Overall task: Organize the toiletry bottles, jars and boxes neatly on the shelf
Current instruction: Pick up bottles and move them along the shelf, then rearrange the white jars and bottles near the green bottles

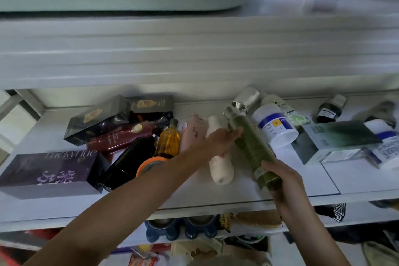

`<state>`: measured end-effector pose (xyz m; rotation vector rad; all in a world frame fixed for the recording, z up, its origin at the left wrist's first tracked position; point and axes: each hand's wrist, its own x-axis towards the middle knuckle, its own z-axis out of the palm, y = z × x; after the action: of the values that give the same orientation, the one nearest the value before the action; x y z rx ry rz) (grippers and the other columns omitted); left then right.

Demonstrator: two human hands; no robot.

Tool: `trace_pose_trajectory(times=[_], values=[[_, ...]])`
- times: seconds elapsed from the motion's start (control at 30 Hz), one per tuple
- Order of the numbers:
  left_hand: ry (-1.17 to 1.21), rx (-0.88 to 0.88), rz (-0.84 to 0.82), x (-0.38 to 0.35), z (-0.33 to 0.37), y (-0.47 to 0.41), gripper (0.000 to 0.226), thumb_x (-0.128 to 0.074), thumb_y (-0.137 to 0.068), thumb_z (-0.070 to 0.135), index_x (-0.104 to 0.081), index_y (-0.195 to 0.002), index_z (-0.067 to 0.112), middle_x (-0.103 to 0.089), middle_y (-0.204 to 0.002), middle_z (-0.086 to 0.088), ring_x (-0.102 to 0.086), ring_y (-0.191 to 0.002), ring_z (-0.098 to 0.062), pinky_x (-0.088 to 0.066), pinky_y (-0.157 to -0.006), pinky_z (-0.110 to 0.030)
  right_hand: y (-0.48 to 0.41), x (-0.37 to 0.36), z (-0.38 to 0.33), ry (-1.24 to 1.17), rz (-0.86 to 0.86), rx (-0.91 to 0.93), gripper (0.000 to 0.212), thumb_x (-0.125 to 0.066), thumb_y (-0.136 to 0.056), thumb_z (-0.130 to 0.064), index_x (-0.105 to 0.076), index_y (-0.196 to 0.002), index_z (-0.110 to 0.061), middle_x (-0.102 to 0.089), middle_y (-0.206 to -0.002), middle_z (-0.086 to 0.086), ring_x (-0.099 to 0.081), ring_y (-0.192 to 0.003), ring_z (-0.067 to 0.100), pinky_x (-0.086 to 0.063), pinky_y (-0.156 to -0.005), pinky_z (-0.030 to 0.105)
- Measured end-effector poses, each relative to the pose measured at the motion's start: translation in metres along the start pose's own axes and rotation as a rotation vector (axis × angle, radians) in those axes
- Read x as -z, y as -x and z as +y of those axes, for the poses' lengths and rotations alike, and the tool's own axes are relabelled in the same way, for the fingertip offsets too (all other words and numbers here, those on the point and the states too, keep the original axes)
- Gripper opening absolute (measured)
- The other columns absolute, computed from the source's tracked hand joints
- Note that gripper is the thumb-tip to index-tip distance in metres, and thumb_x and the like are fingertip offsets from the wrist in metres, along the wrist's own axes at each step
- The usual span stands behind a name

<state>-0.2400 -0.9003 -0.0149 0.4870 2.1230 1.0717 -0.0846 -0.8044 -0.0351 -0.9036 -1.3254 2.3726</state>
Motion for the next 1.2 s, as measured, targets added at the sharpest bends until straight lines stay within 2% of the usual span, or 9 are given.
trace_pose_trajectory(times=[0.07, 0.17, 0.3, 0.43, 0.53, 0.67, 0.97, 1.1, 1.2], values=[[0.304, 0.003, -0.096, -0.012, 0.012, 0.002, 0.050, -0.044, -0.092, 0.054, -0.051, -0.113, 0.009, -0.060, -0.089, -0.002, -0.061, -0.077, -0.015, -0.054, -0.068, -0.024, 0.009, 0.002, -0.002, 0.218, 0.037, 0.198, 0.056, -0.081, -0.050, -0.020, -0.065, -0.105, -0.021, -0.058, -0.111, 0.014, -0.064, -0.088, 0.017, -0.050, -0.057, 0.023], [0.723, 0.052, -0.177, -0.025, 0.023, -0.006, 0.044, -0.065, -0.081, 0.047, -0.052, -0.109, 0.017, -0.064, -0.105, -0.006, -0.062, -0.101, -0.023, -0.054, -0.084, -0.035, 0.015, 0.008, -0.008, 0.752, 0.154, 0.599, 0.061, -0.085, -0.061, -0.008, -0.059, -0.112, -0.029, -0.043, -0.102, 0.000, -0.051, -0.095, 0.009, -0.045, -0.064, 0.009], [0.824, 0.000, -0.190, -0.048, 0.033, -0.016, 0.058, -0.077, -0.070, 0.042, -0.055, -0.117, 0.017, -0.066, -0.114, -0.009, -0.063, -0.107, -0.024, -0.053, -0.091, -0.041, 0.018, 0.028, -0.007, 1.029, 0.238, 0.803, 0.075, -0.080, -0.062, -0.028, -0.050, -0.131, -0.020, -0.033, -0.106, -0.012, -0.037, -0.104, 0.012, -0.035, -0.082, 0.014], [0.897, -0.031, -0.216, -0.074, 0.051, -0.024, 0.088, -0.084, -0.054, 0.048, -0.052, -0.127, 0.011, -0.065, -0.117, -0.015, -0.065, -0.104, -0.028, -0.054, -0.089, -0.045, 0.028, 0.046, -0.025, 0.776, 0.199, 0.651, 0.062, -0.076, -0.075, -0.034, -0.047, -0.129, -0.032, -0.040, -0.116, -0.010, -0.046, -0.107, 0.005, -0.045, -0.082, 0.016], [0.964, -0.028, -0.380, -0.100, 0.074, -0.025, 0.087, -0.080, -0.061, 0.049, -0.051, -0.132, 0.008, -0.066, -0.110, -0.013, -0.065, -0.095, -0.025, -0.052, -0.090, -0.042, 0.035, 0.065, -0.042, 0.329, 0.102, 0.190, 0.066, -0.068, -0.072, -0.045, -0.047, -0.132, -0.030, -0.056, -0.120, -0.005, -0.060, -0.104, 0.012, -0.054, -0.078, 0.029], [0.887, -0.056, -0.519, -0.145, 0.108, -0.018, 0.068, -0.061, -0.075, 0.055, -0.059, -0.123, 0.008, -0.070, -0.101, -0.008, -0.065, -0.080, -0.017, -0.053, -0.077, -0.031, 0.047, 0.104, -0.067, -0.136, -0.165, -0.164, 0.076, -0.093, -0.038, -0.041, -0.073, -0.102, -0.006, -0.066, -0.109, 0.025, -0.066, -0.097, 0.038, -0.058, -0.071, 0.044], [0.750, -0.145, -0.706, -0.294, 0.187, -0.010, 0.075, -0.052, -0.080, 0.062, -0.049, -0.135, 0.011, -0.063, -0.120, -0.010, -0.065, -0.102, -0.020, -0.055, -0.082, -0.034, 0.089, 0.249, -0.123, 0.177, 0.161, 0.078, 0.048, -0.072, -0.068, -0.039, -0.065, -0.110, -0.016, -0.072, -0.098, 0.012, -0.068, -0.091, 0.030, -0.050, -0.091, 0.050], [0.649, -0.192, -0.677, -0.361, 0.217, -0.013, 0.083, -0.069, -0.066, 0.066, -0.055, -0.130, 0.015, -0.061, -0.128, -0.008, -0.057, -0.119, -0.023, -0.044, -0.102, -0.041, 0.103, 0.319, -0.148, 0.226, 0.256, 0.169, 0.037, -0.069, -0.066, -0.034, -0.064, -0.103, -0.031, -0.074, -0.093, 0.000, -0.070, -0.084, 0.019, -0.055, -0.068, 0.028], [0.540, -0.260, -0.729, -0.404, 0.239, -0.007, 0.056, -0.056, -0.080, 0.056, -0.059, -0.122, 0.020, -0.066, -0.119, -0.001, -0.061, -0.112, -0.017, -0.048, -0.098, -0.037, 0.111, 0.373, -0.159, 0.222, 0.338, 0.200, 0.025, -0.069, -0.076, -0.023, -0.064, -0.099, -0.032, -0.072, -0.090, -0.002, -0.069, -0.078, 0.014, -0.051, -0.055, 0.016]])
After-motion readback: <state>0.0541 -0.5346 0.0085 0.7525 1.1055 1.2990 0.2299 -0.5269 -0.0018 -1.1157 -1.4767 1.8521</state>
